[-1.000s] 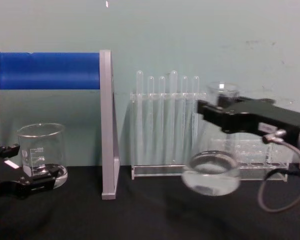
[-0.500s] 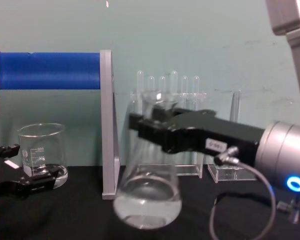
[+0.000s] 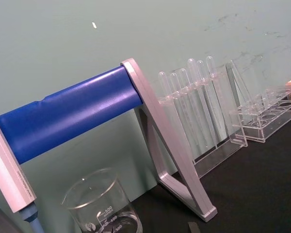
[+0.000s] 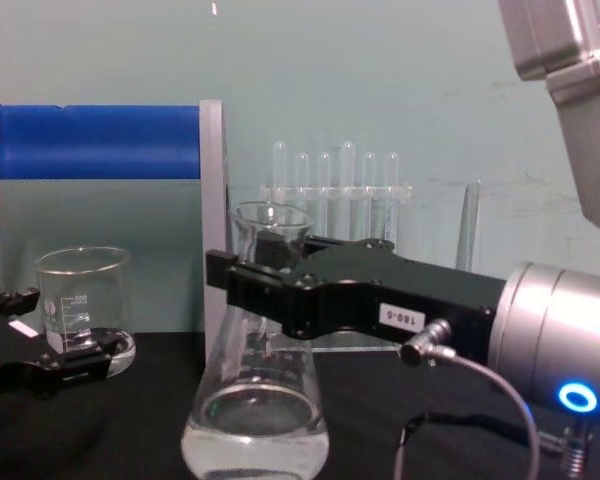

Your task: Grasp the erlenmeyer flask with one hand, shake it three times, then place it back.

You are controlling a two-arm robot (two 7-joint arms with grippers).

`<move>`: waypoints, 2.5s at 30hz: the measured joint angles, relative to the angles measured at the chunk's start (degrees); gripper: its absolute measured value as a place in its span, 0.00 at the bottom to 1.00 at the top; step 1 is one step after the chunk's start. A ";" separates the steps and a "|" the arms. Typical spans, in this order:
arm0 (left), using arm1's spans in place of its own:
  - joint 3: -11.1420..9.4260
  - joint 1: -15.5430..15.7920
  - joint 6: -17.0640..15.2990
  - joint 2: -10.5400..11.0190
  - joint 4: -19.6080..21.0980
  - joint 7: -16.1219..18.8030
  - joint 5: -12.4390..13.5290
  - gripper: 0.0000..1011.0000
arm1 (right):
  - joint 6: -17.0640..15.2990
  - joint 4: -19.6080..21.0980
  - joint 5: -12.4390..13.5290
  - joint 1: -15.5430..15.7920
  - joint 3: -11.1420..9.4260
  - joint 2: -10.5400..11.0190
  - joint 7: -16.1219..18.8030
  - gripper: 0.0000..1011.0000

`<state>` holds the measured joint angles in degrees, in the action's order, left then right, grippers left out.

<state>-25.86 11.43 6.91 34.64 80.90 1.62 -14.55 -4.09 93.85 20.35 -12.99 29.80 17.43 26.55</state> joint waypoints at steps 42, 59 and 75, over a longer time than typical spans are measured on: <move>0.00 0.00 0.00 0.00 0.00 0.00 0.00 0.99 | 2.30 -7.55 -6.30 -2.73 -12.80 -1.34 -11.30 0.44; 0.00 0.00 0.00 0.00 0.00 0.00 0.00 0.99 | 1.36 -4.52 -4.52 -1.52 -8.62 -2.27 -5.42 0.44; 0.00 0.00 0.00 0.00 0.00 0.00 0.00 0.99 | 0.59 -1.39 -1.70 -0.39 -3.06 -0.66 -1.19 0.44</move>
<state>-25.86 11.43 6.91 34.65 80.90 1.62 -14.55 -3.51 92.46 18.65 -13.38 26.74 16.77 25.36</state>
